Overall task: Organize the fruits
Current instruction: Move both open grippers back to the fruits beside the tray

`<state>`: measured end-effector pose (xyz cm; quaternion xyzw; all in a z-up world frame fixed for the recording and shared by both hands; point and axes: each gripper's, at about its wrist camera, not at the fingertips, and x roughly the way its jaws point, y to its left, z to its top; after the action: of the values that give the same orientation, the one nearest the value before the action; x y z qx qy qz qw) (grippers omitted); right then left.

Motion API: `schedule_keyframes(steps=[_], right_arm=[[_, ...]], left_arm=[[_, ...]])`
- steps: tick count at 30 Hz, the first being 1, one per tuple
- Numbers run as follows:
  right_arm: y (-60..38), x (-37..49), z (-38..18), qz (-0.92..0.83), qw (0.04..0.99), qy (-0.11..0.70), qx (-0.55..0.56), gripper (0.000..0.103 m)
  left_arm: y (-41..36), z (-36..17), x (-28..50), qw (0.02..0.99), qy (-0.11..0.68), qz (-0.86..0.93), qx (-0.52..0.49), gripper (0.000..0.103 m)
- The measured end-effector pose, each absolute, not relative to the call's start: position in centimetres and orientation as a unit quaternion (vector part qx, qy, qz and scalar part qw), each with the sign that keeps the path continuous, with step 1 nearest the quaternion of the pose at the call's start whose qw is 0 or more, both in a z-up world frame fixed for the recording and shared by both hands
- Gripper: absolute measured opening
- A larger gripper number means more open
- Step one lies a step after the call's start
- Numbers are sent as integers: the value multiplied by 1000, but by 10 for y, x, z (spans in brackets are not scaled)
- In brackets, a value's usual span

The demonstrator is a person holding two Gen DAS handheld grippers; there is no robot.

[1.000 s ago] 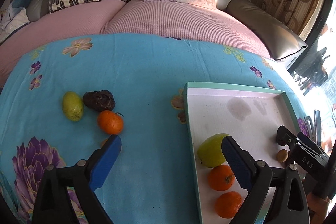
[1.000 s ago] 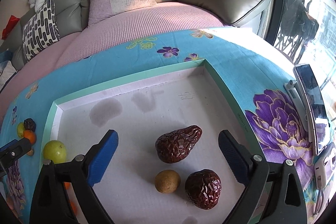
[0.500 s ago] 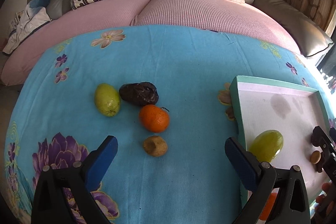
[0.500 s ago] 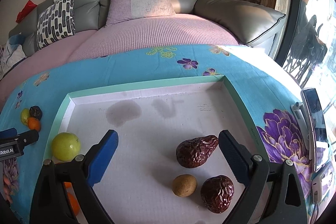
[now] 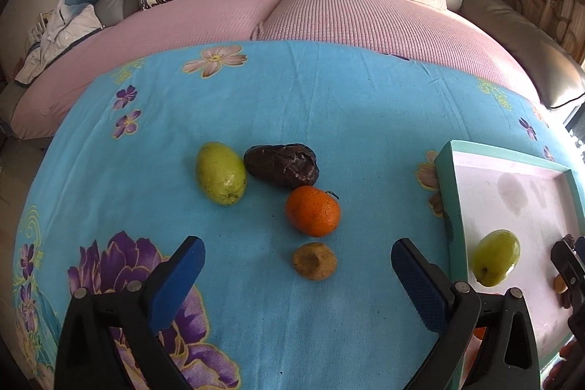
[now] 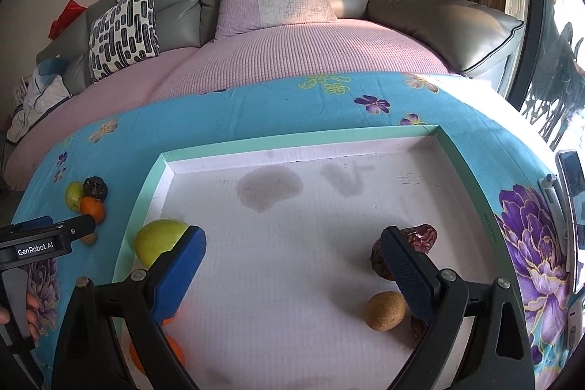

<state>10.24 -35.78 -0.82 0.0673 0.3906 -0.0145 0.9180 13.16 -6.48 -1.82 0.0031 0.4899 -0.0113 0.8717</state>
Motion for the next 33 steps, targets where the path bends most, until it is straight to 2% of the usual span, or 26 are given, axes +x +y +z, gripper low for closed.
schedule_keyframes(steps=[19,28,33], right_arm=[[-288,116,-3,60,919,383,73,96],[-264,124,-8,88,905,394,132,96],[-248,123,-6,73,913,388,108,96]], left_arm=[[-11,-21,135,868,495,38,-31,103],[46,-18,137,862,489,49,-122,103],[65,-20,138,859,488,47,-150,103]])
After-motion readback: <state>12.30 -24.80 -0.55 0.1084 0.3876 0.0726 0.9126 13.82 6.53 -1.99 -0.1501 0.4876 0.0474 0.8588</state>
